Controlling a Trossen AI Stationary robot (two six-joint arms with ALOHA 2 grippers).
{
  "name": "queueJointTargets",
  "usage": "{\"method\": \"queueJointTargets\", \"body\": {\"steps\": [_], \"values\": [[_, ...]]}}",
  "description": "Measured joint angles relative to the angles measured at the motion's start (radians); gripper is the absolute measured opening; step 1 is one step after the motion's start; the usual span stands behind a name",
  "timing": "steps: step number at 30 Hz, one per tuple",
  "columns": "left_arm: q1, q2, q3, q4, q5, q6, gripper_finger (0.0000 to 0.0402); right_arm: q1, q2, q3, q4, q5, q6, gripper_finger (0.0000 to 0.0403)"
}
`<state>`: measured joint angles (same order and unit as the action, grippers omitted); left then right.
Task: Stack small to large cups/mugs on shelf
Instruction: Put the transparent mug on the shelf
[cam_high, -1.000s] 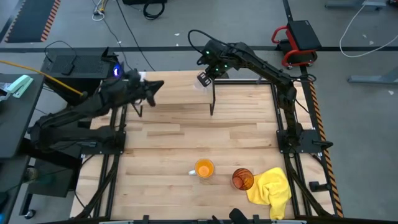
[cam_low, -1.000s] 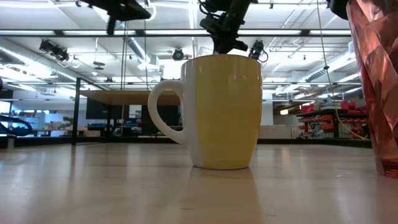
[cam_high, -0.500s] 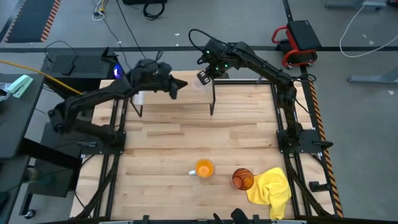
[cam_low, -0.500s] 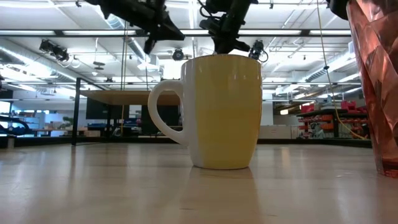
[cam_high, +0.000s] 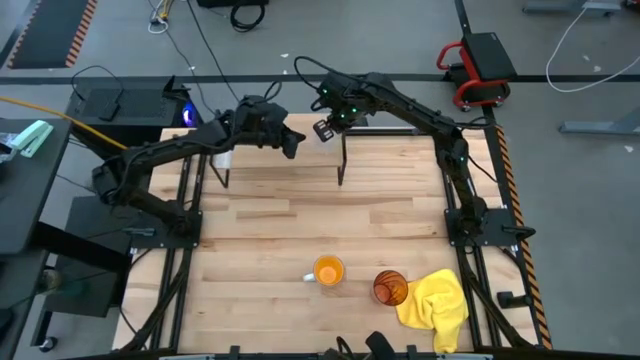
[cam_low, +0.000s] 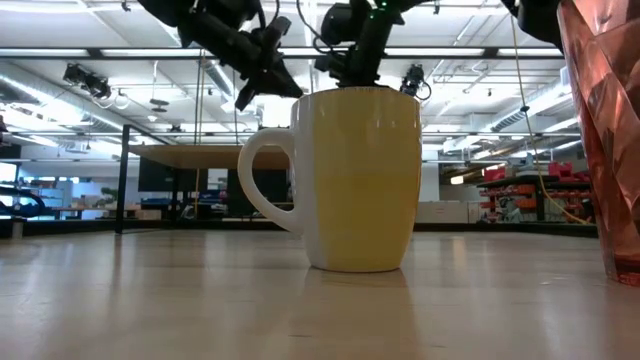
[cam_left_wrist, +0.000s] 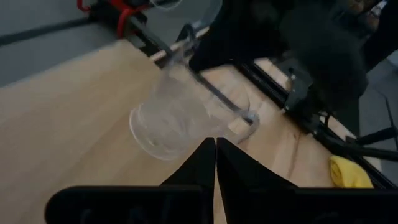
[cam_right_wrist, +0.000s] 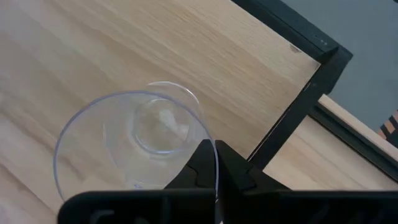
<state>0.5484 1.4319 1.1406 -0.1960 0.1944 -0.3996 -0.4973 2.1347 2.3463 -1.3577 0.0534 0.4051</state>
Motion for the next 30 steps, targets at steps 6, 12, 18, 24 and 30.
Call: {"method": "queueJointTargets", "body": {"steps": [6,12,18,24,30], "values": [[0.000,0.021,0.000,0.003,-0.029,0.001,0.0017,-0.002,0.002,0.001,0.007,0.007,-0.004,0.0000],[-0.002,0.062,-0.001,0.012,-0.029,-0.005,0.0016,-0.005,0.003,0.001,0.007,0.014,-0.004,0.0001],[-0.010,0.075,-0.002,0.045,-0.034,-0.014,0.0024,-0.005,0.003,0.001,0.006,0.016,-0.008,0.0007],[-0.008,0.075,-0.002,0.072,-0.056,-0.025,0.0017,-0.002,0.003,0.001,0.005,-0.002,-0.015,0.0011],[-0.007,0.093,-0.002,0.078,-0.060,-0.035,0.0015,-0.001,0.003,0.001,0.009,-0.016,-0.016,0.0013]]}}
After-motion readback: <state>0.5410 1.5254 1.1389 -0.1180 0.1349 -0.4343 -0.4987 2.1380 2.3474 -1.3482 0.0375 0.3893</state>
